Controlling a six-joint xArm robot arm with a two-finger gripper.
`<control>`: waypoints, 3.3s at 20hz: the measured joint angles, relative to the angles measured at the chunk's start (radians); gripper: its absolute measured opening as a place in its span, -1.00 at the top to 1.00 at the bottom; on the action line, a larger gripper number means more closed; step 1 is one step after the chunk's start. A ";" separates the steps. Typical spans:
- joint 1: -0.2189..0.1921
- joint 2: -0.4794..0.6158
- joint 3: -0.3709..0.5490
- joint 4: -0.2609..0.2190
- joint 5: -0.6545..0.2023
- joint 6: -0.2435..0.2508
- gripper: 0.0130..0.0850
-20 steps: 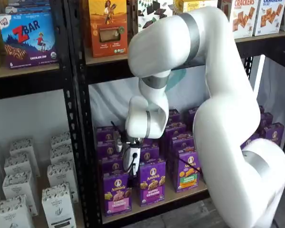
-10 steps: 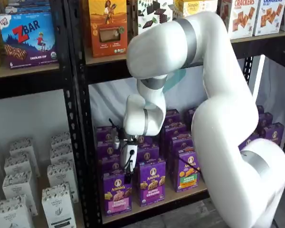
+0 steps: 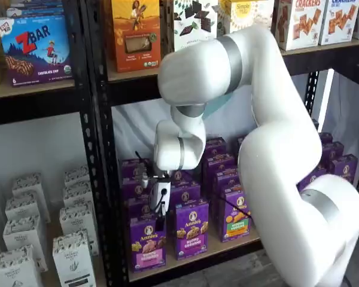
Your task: Pick up the purple box with a pink patch in the middle, on the bottom shelf, the first box from the left
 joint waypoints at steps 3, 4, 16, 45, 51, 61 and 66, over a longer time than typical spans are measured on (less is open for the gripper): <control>-0.006 0.024 -0.027 -0.039 0.013 0.031 -1.00; -0.007 0.032 -0.035 -0.050 0.016 0.039 -1.00; 0.004 0.118 -0.108 -0.114 0.028 0.106 -1.00; 0.011 0.175 -0.132 -0.089 -0.035 0.085 -0.33; 0.011 0.178 -0.138 -0.091 -0.028 0.088 -0.33; 0.012 0.190 -0.149 -0.095 -0.034 0.093 0.00; 0.014 0.195 -0.153 -0.092 -0.043 0.092 0.11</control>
